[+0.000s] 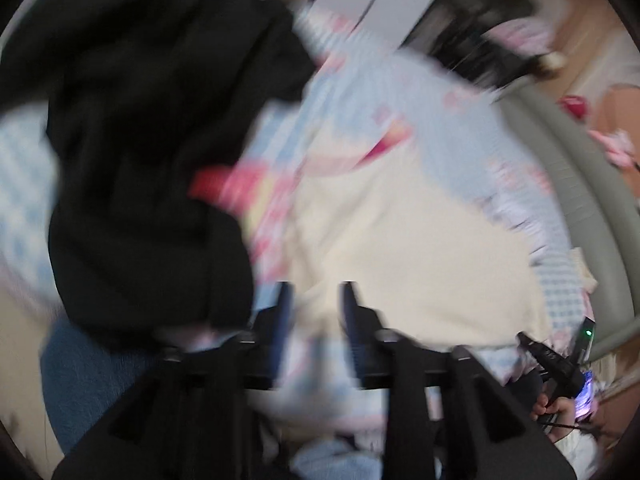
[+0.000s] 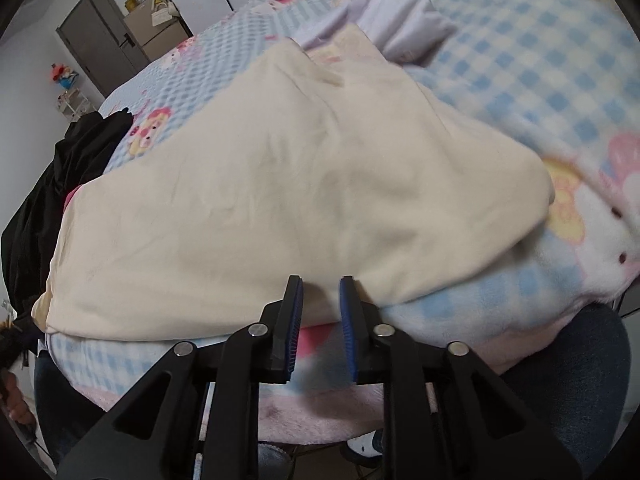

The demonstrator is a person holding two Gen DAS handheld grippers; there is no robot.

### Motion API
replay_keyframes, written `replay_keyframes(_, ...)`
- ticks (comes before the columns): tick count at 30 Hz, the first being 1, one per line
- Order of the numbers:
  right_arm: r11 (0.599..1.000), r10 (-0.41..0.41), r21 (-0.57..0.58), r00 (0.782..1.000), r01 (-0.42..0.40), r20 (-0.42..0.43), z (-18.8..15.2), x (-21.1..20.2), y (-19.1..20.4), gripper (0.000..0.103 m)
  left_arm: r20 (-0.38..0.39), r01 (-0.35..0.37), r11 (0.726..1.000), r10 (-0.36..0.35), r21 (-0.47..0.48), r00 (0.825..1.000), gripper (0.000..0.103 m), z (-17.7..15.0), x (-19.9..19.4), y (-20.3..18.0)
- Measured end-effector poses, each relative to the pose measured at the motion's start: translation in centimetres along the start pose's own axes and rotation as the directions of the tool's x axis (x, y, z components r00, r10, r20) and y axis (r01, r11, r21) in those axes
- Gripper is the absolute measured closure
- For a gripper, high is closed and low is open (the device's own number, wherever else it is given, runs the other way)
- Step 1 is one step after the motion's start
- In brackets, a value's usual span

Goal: Fold clothes

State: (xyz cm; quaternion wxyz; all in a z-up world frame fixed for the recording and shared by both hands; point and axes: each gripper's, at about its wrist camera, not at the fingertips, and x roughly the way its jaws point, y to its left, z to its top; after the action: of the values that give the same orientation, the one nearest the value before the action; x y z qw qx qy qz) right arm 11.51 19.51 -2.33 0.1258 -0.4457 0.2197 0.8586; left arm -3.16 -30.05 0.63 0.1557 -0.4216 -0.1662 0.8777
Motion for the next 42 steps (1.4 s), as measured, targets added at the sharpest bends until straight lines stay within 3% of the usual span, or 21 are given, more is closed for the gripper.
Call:
replay_keyframes(1,1.000,0.009,-0.023,1.000,-0.008,0.011,0.1,-0.2,0.7,0.077,0.007,0.013,1.000,-0.013,0.024,1.000,0.052,0.3,0.5,-0.7)
replay_keyframes(4,0.998,0.034,-0.060,0.999,-0.032,0.017,0.2,0.1,2.1,0.072,-0.113,-0.045,0.997,0.051,0.057,0.992,0.056,0.5,5.0,-1.9)
replay_keyframes(6,0.996,0.021,-0.091,1.000,-0.021,0.008,-0.1,0.5,2.7,0.070,-0.231,-0.111,0.993,0.119,0.048,0.966,0.067,0.3,8.5,-1.6)
replay_keyframes(9,0.996,0.008,-0.092,1.000,-0.008,-0.001,-0.4,0.7,2.3,0.070,-0.289,-0.137,0.988,0.150,0.067,0.945,0.070,-0.9,8.8,-0.8)
replay_keyframes(11,0.997,0.000,-0.076,1.000,0.000,-0.007,-0.4,0.8,1.6,0.070,-0.304,-0.124,0.991,0.131,0.042,0.944,0.073,-1.1,7.9,-0.1)
replay_keyframes(15,1.000,0.013,-0.026,1.000,-0.013,-0.016,-0.2,0.7,0.3,0.070,-0.269,-0.047,0.992,0.015,-0.115,0.963,0.071,-0.5,5.6,2.3)
replay_keyframes(18,1.000,0.010,-0.027,1.000,-0.010,-0.012,-0.3,0.6,0.4,0.068,-0.222,-0.017,0.955,-0.051,-0.297,0.974,0.070,-0.8,5.5,5.3)
replay_keyframes(21,0.999,0.007,-0.031,1.000,-0.007,-0.009,-0.4,0.6,0.5,0.068,-0.186,0.011,0.897,-0.104,-0.442,0.977,0.069,-1.6,6.1,8.1)
replay_keyframes(25,1.000,0.007,-0.030,1.000,-0.007,-0.008,-0.6,0.4,0.4,0.068,-0.177,0.021,0.841,-0.138,-0.540,0.974,0.076,-1.6,7.3,9.2)
replay_keyframes(26,1.000,0.006,-0.029,1.000,-0.006,-0.007,-0.7,0.3,0.5,0.068,-0.183,0.001,0.846,-0.117,-0.534,0.976,0.088,-1.2,7.4,9.1)
replay_keyframes(29,0.999,0.002,-0.032,1.000,-0.002,-0.010,-0.5,0.4,0.7,0.067,-0.185,-0.086,0.948,0.029,-0.306,0.982,0.093,1.1,7.1,5.8)
replay_keyframes(31,0.999,0.001,-0.036,1.000,-0.002,-0.011,-0.4,0.6,0.7,0.067,-0.136,-0.117,0.987,0.102,-0.108,0.985,0.093,2.5,5.9,2.8)
replay_keyframes(33,0.999,0.004,-0.036,1.000,-0.005,-0.012,-0.4,0.7,0.8,0.067,-0.070,-0.151,0.984,0.158,0.097,0.985,0.093,3.9,4.5,-0.2)
replay_keyframes(34,0.999,0.005,-0.036,1.000,-0.006,-0.012,-0.4,0.8,0.8,0.067,-0.066,-0.160,0.975,0.171,0.151,0.983,0.093,3.9,4.3,-0.6)
replay_keyframes(37,0.999,0.007,-0.041,1.000,-0.008,-0.017,-0.3,0.9,0.7,0.067,-0.100,-0.172,0.954,0.201,0.244,0.974,0.093,2.7,4.4,0.2)
replay_keyframes(39,0.999,0.009,-0.045,1.000,-0.010,-0.022,-0.3,1.1,0.7,0.067,-0.182,-0.182,0.953,0.229,0.244,0.956,0.093,1.6,6.2,1.6)
replay_keyframes(42,0.999,0.000,-0.047,0.999,-0.002,-0.037,-0.3,1.7,0.6,0.067,-0.231,-0.187,0.952,0.243,0.241,0.942,0.089,1.2,7.2,1.9)
